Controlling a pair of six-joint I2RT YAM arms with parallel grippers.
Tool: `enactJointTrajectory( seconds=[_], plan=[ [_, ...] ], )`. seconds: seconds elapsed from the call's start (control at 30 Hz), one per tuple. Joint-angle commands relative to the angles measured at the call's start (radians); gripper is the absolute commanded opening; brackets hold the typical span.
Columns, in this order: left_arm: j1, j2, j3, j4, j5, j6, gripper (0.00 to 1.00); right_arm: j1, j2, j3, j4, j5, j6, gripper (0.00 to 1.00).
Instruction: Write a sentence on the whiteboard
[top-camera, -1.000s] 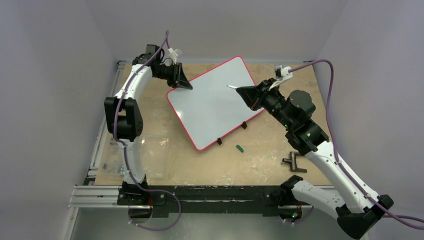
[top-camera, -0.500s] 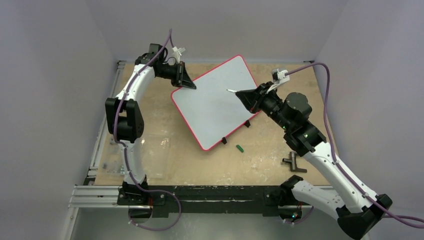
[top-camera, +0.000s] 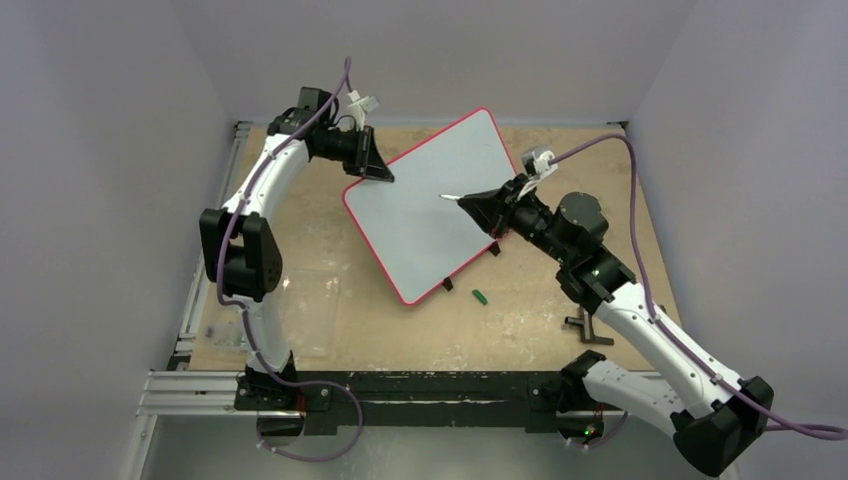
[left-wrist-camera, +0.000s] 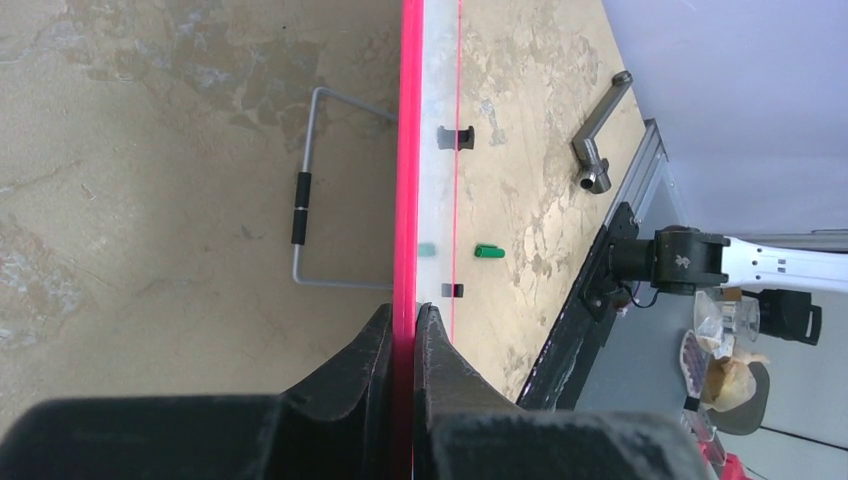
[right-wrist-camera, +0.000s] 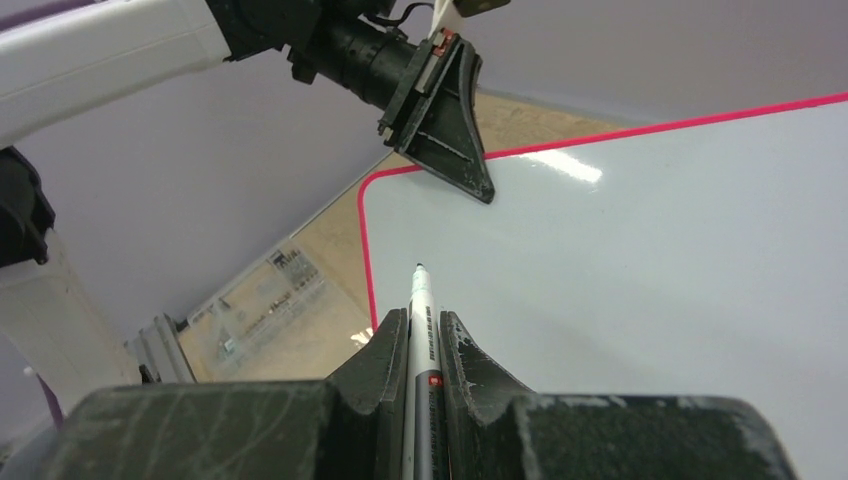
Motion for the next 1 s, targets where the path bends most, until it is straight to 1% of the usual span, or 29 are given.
enactJointTrajectory(
  seconds=[0.0, 0.17, 0.27, 0.4, 0.47, 0.67, 0.97],
  plan=[
    [-0.032, -0.03, -0.025, 0.007, -0.185, 0.113, 0.0, -0.002, 0.032, -0.022, 0.122, -0.124, -0.058, 0.0],
    [-0.041, -0.052, -0.035, 0.018, -0.228, 0.118, 0.0, -0.001, 0.076, -0.055, 0.223, -0.239, -0.086, 0.0],
    [-0.041, -0.07, -0.052, 0.03, -0.254, 0.118, 0.0, 0.002, 0.125, -0.067, 0.296, -0.27, -0.092, 0.0],
    [-0.043, -0.082, -0.063, 0.033, -0.272, 0.119, 0.0, 0.029, 0.196, -0.03, 0.301, -0.23, -0.119, 0.0],
    [-0.048, -0.086, -0.067, 0.036, -0.287, 0.115, 0.0, 0.054, 0.236, 0.003, 0.287, -0.191, -0.145, 0.0],
    [-0.057, -0.095, -0.072, 0.035, -0.307, 0.113, 0.0, 0.143, 0.316, 0.05, 0.319, -0.106, -0.203, 0.0],
    [-0.064, -0.118, -0.086, 0.038, -0.321, 0.123, 0.0, 0.168, 0.43, 0.081, 0.445, -0.076, -0.173, 0.0]
  ],
)
